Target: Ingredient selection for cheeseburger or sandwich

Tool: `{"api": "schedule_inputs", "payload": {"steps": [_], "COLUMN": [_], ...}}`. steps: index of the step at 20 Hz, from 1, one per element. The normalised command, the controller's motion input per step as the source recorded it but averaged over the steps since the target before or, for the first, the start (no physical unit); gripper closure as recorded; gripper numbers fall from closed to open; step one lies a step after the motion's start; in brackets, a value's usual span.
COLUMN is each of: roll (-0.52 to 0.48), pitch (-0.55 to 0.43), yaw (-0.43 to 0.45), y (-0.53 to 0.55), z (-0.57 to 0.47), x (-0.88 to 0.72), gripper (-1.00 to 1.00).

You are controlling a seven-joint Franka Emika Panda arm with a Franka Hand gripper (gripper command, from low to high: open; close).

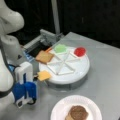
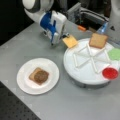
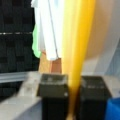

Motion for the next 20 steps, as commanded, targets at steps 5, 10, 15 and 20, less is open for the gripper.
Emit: {"api": "schedule_inputs", "payload": {"steps": [5, 10, 15, 20], "roll": [-0.099, -0.117, -0.070, -0.020], "pitch": [0.135, 0.129, 0.124, 0.115], "yaw": [0.316, 0.298, 0.247, 0.226], "y": [-0.07, 0.02, -0.05, -0.24], "z": [0.34, 0.27, 0.11, -0.09], "x": [0.38, 0.69, 0.90, 0.88], "gripper": [1.00, 1.00, 1.00, 1.00]}}
